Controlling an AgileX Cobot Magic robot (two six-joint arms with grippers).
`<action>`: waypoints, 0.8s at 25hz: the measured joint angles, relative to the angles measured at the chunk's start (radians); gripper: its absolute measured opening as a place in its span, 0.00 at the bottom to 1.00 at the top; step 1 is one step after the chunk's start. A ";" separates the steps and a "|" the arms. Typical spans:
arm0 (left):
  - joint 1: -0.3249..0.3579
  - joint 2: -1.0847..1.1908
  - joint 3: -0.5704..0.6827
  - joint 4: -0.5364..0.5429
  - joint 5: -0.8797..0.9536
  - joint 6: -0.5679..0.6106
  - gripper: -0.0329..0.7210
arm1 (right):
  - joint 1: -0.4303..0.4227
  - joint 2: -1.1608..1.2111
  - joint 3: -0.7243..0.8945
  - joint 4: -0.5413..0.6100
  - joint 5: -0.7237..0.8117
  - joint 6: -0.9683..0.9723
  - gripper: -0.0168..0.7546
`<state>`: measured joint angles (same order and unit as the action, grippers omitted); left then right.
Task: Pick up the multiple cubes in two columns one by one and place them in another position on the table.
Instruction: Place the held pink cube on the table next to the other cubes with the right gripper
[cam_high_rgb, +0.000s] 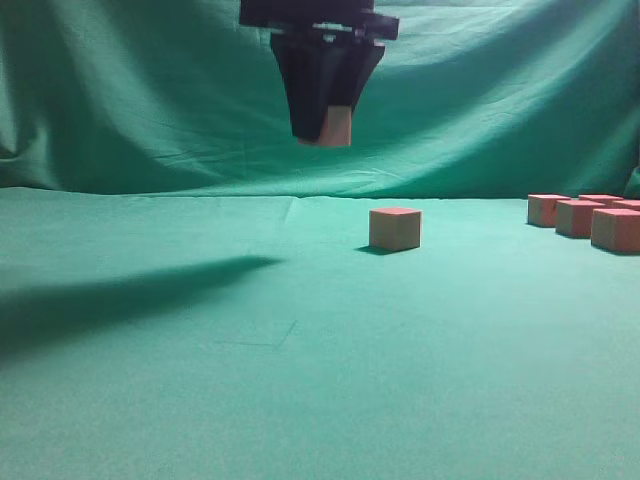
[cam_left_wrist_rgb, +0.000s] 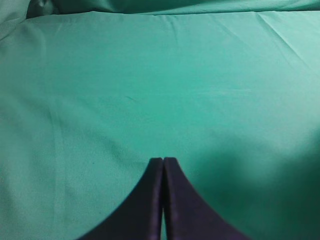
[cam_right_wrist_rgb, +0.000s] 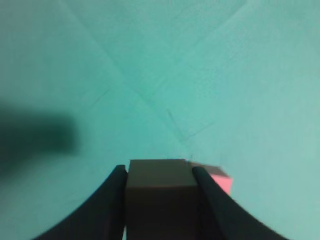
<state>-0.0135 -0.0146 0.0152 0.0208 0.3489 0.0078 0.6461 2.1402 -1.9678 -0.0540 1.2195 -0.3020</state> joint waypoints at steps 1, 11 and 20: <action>0.000 0.000 0.000 0.000 0.000 0.000 0.04 | 0.000 0.017 -0.011 -0.005 0.002 -0.023 0.39; 0.000 0.000 0.000 0.000 0.000 0.000 0.04 | 0.000 0.076 -0.027 -0.009 -0.080 -0.308 0.39; 0.000 0.000 0.000 0.000 0.000 0.000 0.04 | -0.013 0.106 -0.031 -0.009 -0.087 -0.341 0.39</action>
<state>-0.0135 -0.0146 0.0152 0.0208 0.3489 0.0078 0.6333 2.2463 -1.9988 -0.0632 1.1326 -0.6427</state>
